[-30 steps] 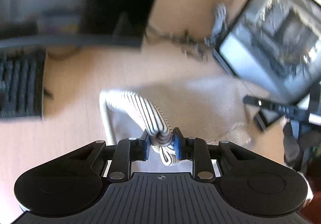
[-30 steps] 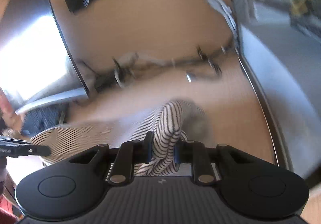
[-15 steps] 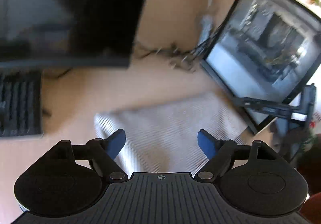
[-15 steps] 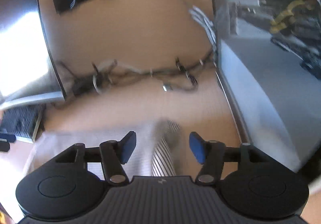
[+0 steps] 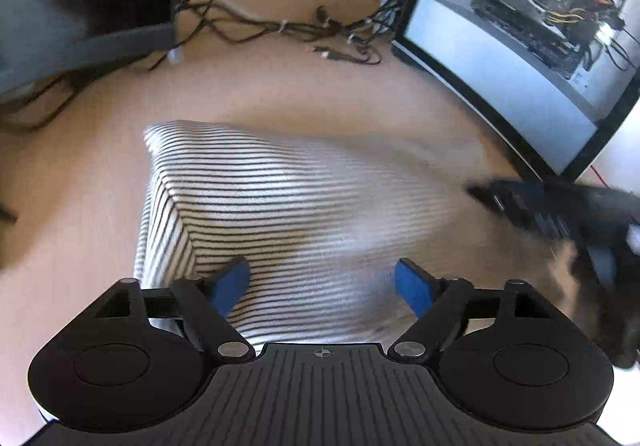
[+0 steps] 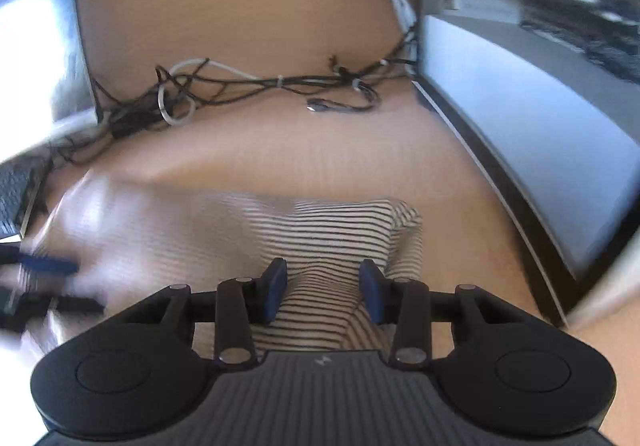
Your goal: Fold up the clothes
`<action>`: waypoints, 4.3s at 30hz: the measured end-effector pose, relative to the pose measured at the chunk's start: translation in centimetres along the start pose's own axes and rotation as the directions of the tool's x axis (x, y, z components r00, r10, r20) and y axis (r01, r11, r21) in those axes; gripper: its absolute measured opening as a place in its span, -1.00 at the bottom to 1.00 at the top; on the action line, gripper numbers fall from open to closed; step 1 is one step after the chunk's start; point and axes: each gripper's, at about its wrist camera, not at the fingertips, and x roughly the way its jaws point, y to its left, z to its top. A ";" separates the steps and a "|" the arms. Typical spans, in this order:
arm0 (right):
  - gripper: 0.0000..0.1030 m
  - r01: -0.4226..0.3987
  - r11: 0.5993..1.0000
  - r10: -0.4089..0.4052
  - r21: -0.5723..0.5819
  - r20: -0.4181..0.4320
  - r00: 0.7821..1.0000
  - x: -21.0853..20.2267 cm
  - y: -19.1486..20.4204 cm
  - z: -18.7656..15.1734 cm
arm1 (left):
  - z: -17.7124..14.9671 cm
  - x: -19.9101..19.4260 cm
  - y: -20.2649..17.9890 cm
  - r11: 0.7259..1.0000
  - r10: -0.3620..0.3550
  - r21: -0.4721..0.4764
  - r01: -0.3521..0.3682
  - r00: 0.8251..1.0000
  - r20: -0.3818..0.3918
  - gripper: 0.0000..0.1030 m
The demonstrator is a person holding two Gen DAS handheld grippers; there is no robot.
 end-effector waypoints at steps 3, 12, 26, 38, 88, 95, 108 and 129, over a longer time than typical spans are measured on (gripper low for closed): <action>-0.15 0.047 0.998 -0.047 0.039 -0.013 0.999 -2.1 0.3 -1.7 | 1.0 1.6 -1.4 0.995 0.004 0.098 -0.006 1.000 0.024 0.84; 0.08 -0.072 0.994 0.066 -0.077 -0.070 0.995 -5.8 0.7 -2.5 | 2.5 2.5 -2.9 0.984 0.078 0.156 -0.082 0.996 0.032 0.88; -0.19 -0.089 0.888 0.101 -0.452 0.001 0.995 -2.0 -4.5 -2.6 | -2.2 -1.8 -6.8 0.977 -0.082 -0.203 0.065 0.994 -0.077 0.02; -0.19 -0.163 0.905 0.163 -0.393 -0.033 0.986 -5.6 -3.1 -6.2 | 1.8 2.1 -4.0 0.995 0.014 -0.102 -0.021 0.998 -0.065 0.12; -0.26 0.049 0.531 0.070 -0.846 0.101 0.992 -6.3 7.7 -10.7 | -2.1 -3.7 -4.1 0.976 -0.138 0.157 0.151 0.986 -0.091 0.77; -0.43 -0.074 0.660 0.078 -0.748 -0.029 0.997 -7.8 5.8 -5.6 | 1.4 -8.0 0.1 0.963 -0.267 0.049 0.264 0.962 0.052 0.72; -0.57 -0.334 0.423 0.102 -0.842 -0.322 0.941 -17.6 10.9 1.7 | 2.7 1.2 -3.6 0.891 -0.372 0.253 0.377 0.926 -0.066 0.04; -0.49 -0.424 0.501 0.231 -0.754 -0.355 0.906 2.5 5.0 7.1 | 2.5 -6.8 2.5 0.952 -0.297 0.116 0.284 0.949 0.110 0.11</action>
